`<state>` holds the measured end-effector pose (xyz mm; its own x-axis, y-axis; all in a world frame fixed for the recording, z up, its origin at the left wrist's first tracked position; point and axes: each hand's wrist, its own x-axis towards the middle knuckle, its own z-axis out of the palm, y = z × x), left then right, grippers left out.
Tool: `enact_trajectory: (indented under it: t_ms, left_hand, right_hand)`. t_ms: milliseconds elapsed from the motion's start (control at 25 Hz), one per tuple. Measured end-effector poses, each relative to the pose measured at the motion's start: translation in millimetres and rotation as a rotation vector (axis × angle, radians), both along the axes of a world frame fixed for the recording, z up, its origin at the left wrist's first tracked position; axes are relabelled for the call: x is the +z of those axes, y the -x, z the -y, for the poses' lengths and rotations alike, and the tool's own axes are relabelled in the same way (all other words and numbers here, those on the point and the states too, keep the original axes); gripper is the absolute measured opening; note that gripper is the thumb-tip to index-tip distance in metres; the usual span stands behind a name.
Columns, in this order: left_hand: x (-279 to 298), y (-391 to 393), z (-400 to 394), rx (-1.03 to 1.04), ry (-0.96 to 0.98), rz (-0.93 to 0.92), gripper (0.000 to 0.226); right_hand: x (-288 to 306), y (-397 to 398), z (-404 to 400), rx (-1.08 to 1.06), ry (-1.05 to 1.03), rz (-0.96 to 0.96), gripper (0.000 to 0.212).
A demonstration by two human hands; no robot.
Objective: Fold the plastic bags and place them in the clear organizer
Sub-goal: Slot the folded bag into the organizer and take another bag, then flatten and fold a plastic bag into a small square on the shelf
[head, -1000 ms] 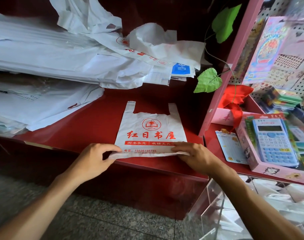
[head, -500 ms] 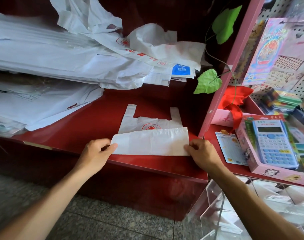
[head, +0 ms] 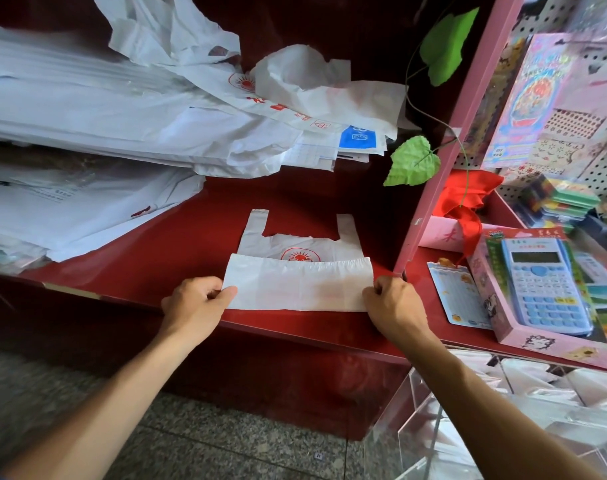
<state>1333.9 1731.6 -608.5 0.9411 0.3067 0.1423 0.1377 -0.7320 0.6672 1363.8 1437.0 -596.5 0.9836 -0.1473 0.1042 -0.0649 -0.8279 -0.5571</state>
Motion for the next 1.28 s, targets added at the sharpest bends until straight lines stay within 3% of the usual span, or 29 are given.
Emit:
enact_trajectory:
  t_ms: [200,440,560,760,1040,1280]
  left_hand:
    - [-0.1,0.1,-0.2,0.08,-0.085,0.029,0.052]
    - [-1.5,0.4,-13.4,-0.033,0.128,0.025,0.044]
    - [-3.7,0.7,-13.6,-0.037,0.076,0.054,0.026]
    - [-0.4,0.3,-0.2,0.092,-0.08,0.086,0.026]
    - [0.0,1.6,3.9,0.103,-0.209,0.078,0.031]
    - [0.6,1.6,3.8,0.121,-0.207,0.056,0.026]
  right_hand:
    - [-5.5,-0.2,-2.4,0.004,0.058,0.07,0.034]
    - [-1.3,3.9,-9.1,-0.036,0.073,0.049,0.027]
    - [-4.7,3.1,-8.1,-0.024,0.118,0.039,0.025]
    - [-5.7,4.5,-9.9,-0.017,0.195,0.061,0.026]
    - [-1.7,9.7,-13.4,-0.023,0.206,0.072,0.02]
    - [-4.3,9.8,-13.9,-0.054,0.187,0.056,0.018]
